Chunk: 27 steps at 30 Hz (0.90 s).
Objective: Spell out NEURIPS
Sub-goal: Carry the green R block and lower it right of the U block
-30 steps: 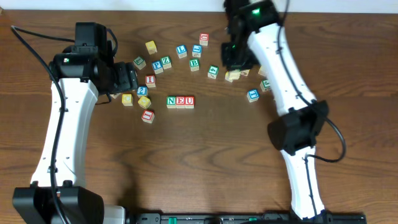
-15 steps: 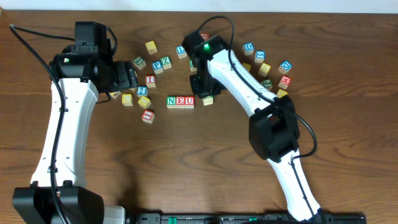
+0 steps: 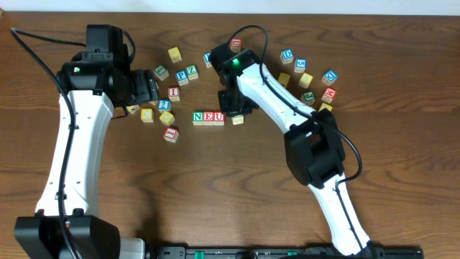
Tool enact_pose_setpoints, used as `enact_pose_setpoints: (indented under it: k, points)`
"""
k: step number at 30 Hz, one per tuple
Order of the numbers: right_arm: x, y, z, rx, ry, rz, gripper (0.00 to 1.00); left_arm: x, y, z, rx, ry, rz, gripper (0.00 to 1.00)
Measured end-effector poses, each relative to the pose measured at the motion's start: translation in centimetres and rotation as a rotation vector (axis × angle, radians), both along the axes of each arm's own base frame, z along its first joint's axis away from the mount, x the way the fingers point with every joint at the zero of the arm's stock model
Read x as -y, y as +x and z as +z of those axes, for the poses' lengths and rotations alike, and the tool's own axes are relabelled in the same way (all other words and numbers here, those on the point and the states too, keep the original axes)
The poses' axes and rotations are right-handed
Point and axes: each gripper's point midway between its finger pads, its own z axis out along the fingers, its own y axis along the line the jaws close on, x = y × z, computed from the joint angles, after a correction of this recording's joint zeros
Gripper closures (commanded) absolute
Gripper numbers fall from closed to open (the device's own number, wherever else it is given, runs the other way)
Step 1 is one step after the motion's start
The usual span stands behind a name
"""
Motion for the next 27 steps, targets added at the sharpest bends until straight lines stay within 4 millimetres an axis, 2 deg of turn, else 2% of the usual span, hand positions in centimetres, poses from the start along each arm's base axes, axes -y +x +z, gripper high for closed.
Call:
enact_pose_setpoints:
  k: [4,9,12,15,19,21,24,26,27]
  points:
    - [-0.04,-0.03,0.00,-0.001,0.001,-0.009,0.68,0.00,0.01,0.00,0.000,0.000,0.000,0.15]
    - [0.02,-0.16,-0.01,-0.006,-0.002,-0.011,0.58,0.00,0.01,0.00,0.000,0.000,0.000,0.15]
    - [0.03,-0.20,-0.01,-0.008,-0.002,-0.013,0.57,0.00,0.01,0.00,0.000,0.000,0.000,0.15]
    - [-0.07,-0.26,0.00,-0.011,0.004,-0.013,0.59,0.00,0.01,0.00,0.000,0.000,0.000,0.15]
    - [-0.12,-0.29,0.00,-0.013,0.006,-0.011,0.74,0.00,0.01,0.00,0.000,0.000,0.000,0.15]
    - [-0.13,-0.28,0.00,-0.013,0.007,-0.014,0.77,0.00,0.01,0.00,0.000,0.000,0.000,0.15]
    - [-0.14,-0.27,0.00,-0.013,0.007,-0.016,0.76,0.00,0.01,0.00,0.000,0.000,0.000,0.15]
    - [-0.14,-0.27,0.00,-0.013,0.007,-0.016,0.71,0.00,0.01,0.00,0.000,0.000,0.000,0.15]
    - [-0.15,-0.27,0.02,-0.012,0.008,-0.016,0.65,0.00,0.01,0.00,0.000,0.000,0.000,0.15]
